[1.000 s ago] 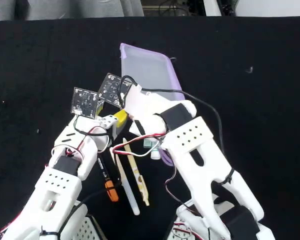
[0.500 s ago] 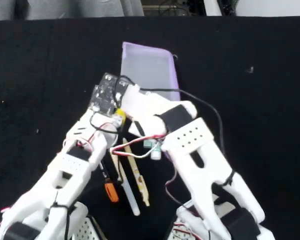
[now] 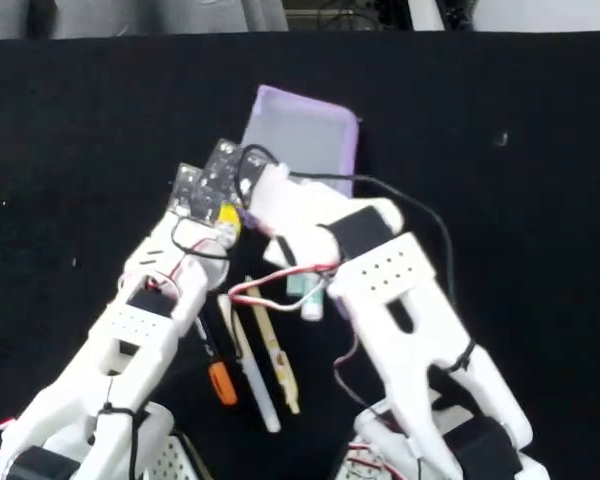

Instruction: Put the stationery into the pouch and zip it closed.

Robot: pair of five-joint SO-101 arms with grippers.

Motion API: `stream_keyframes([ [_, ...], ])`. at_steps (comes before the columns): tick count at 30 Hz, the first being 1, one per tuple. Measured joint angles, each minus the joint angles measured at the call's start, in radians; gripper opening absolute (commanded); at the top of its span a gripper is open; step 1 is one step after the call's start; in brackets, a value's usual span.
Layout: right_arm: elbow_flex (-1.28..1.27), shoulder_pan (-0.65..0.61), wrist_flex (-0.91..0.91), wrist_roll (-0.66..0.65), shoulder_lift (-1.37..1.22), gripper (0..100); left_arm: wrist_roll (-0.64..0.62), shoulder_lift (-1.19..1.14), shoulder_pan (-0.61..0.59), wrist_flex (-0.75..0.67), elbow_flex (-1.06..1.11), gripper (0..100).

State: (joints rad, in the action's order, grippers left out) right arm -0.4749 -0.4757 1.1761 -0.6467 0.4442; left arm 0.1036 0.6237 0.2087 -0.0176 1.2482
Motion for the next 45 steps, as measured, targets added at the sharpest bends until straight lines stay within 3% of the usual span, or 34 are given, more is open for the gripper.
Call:
stream_keyframes([
  [14, 0.032, 0.031, 0.092, 0.003, 0.0, 1.1, -0.002, 0.006, -0.103, 0.0, 0.0, 3],
  [22, 0.08, 0.158, 0.157, 0.002, 0.0, 1.1, -0.035, 0.006, -0.175, 0.0, 0.0, 3],
  [36, 0.123, 0.285, 0.16, 0.0, 0.0, 1.1, -0.041, 0.006, -0.219, 0.0, 0.0, 3],
  [45, 0.126, 0.293, 0.16, 0.0, 0.0, 1.1, -0.041, 0.006, -0.219, 0.0, 0.0, 3],
])
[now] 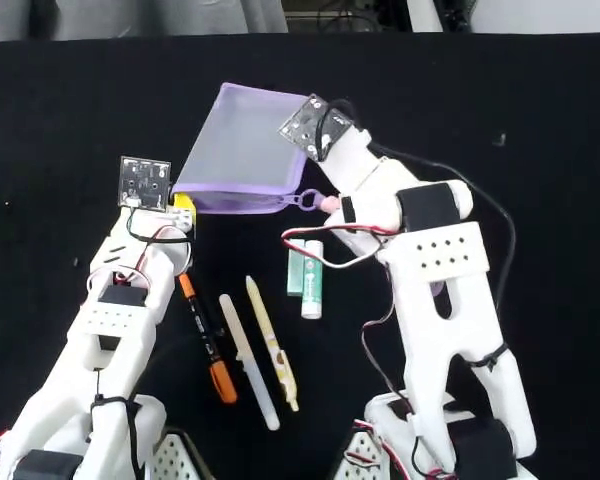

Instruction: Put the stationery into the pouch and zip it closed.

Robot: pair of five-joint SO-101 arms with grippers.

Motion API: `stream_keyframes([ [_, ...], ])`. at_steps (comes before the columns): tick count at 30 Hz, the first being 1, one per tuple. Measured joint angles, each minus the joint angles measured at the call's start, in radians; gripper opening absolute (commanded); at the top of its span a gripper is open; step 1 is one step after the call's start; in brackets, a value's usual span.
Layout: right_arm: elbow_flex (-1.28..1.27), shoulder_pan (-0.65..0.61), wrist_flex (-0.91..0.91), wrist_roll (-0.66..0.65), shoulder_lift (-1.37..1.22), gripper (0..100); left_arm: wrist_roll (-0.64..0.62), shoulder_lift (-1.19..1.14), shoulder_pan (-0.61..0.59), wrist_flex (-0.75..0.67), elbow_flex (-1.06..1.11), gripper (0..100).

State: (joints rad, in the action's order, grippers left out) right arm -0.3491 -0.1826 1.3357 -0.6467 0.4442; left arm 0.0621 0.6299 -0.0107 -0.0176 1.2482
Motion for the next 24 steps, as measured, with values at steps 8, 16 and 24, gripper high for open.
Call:
stream_keyframes([
  [8, 0.0, 0.0, 0.0, 0.0, 0.0, 1.1, -0.092, 0.0, 0.0, 0.0, 0.0, 13],
  [16, 0.0, 0.023, 0.002, 0.0, 0.0, 1.1, -0.104, 0.0, 0.025, 0.0, 0.008, 23],
  [24, 0.0, 0.028, 0.002, 0.0, 0.0, 1.1, -0.104, 0.0, 0.055, -0.106, 0.055, 23],
])
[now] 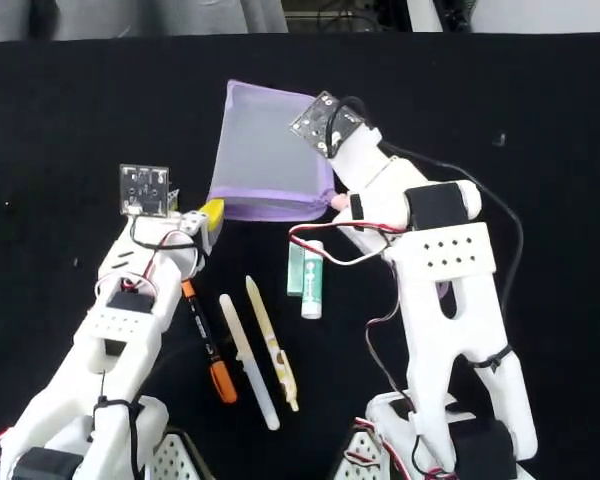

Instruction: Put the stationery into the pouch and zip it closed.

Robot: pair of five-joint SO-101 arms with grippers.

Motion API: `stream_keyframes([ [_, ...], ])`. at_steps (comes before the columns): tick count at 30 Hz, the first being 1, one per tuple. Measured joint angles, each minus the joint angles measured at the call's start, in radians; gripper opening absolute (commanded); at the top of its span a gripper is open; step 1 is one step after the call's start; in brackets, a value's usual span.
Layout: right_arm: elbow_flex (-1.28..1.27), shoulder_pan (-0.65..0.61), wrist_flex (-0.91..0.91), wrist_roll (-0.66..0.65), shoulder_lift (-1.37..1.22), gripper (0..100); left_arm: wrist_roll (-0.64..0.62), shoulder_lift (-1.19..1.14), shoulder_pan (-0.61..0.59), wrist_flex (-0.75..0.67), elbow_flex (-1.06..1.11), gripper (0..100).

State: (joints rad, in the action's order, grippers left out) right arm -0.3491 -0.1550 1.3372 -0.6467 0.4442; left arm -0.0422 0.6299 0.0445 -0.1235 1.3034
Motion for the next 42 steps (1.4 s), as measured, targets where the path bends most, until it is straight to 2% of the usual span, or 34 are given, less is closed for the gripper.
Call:
stream_keyframes([
  [6, 0.0, 0.0, 0.0, 0.0, 0.0, 1.1, 0.0, -0.035, 0.017, -0.055, 0.008, 23],
  [16, 0.0, 0.0, 0.0, 0.0, 0.0, 1.1, 0.0, -0.316, 0.018, -0.061, -0.18, 23],
  [25, 0.0, 0.0, 0.0, 0.0, 0.0, 1.1, 0.0, -0.416, 0.025, -0.212, -0.242, 13],
  [29, 0.0, 0.0, 0.0, 0.0, 0.0, 1.5, 0.0, -0.519, 0.026, -0.23, -0.292, 3],
  [36, 0.0, 0.0, -0.002, 0.0, 0.0, 2.0, -0.002, -0.563, 0.029, -0.23, -0.327, 3],
  [38, 0.0, 0.0, -0.002, 0.0, 0.0, 6.3, -0.002, -0.563, 0.029, -0.23, -0.327, 3],
  [42, 0.0, 0.0, -0.002, 0.0, 0.0, 21.3, -0.002, -0.525, 0.029, -0.23, -0.321, 3],
])
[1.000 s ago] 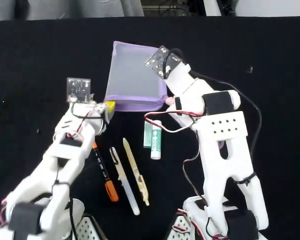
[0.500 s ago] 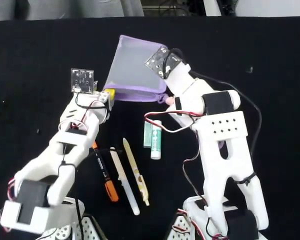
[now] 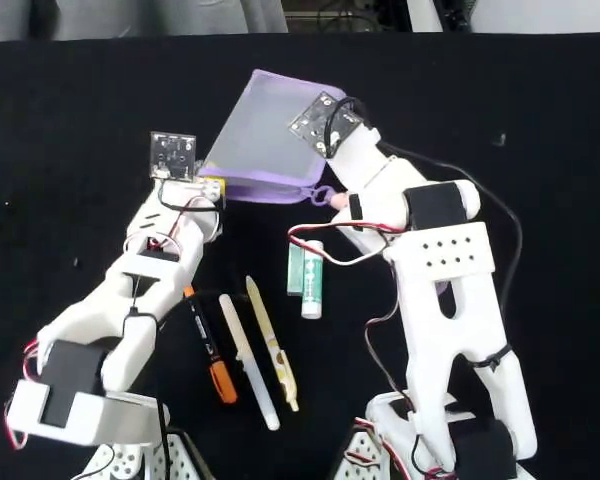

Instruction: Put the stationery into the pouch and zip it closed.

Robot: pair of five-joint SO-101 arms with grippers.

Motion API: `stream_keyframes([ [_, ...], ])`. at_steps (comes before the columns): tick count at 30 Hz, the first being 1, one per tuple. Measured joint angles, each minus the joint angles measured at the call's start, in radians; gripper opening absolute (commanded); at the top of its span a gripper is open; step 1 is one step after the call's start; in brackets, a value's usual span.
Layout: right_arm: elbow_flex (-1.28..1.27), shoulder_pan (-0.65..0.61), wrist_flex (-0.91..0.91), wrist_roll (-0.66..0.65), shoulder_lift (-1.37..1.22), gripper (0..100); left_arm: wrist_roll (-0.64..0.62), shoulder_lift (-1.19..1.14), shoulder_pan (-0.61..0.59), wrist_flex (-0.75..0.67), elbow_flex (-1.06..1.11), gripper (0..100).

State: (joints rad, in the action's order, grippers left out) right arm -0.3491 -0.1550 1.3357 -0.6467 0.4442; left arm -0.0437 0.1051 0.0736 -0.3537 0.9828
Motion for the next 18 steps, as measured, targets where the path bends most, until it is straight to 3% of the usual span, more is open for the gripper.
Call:
stream_keyframes([
  [3, 0.0, 0.0, 0.0, 0.0, 0.0, 30.2, 0.002, 0.055, -0.005, 0.012, 0.025, 3],
  [6, 0.0, 0.0, 0.0, 0.0, 0.0, 34.8, 0.002, 0.124, -0.025, 0.129, 0.014, 3],
  [11, 0.063, 0.0, 0.035, 0.075, 0.0, 35.4, 0.002, 0.183, -0.066, 0.439, -0.124, 3],
  [18, 0.106, 0.0, 0.081, 0.201, 0.0, 35.3, -0.002, 0.192, -0.124, 0.598, -0.235, 3],
])
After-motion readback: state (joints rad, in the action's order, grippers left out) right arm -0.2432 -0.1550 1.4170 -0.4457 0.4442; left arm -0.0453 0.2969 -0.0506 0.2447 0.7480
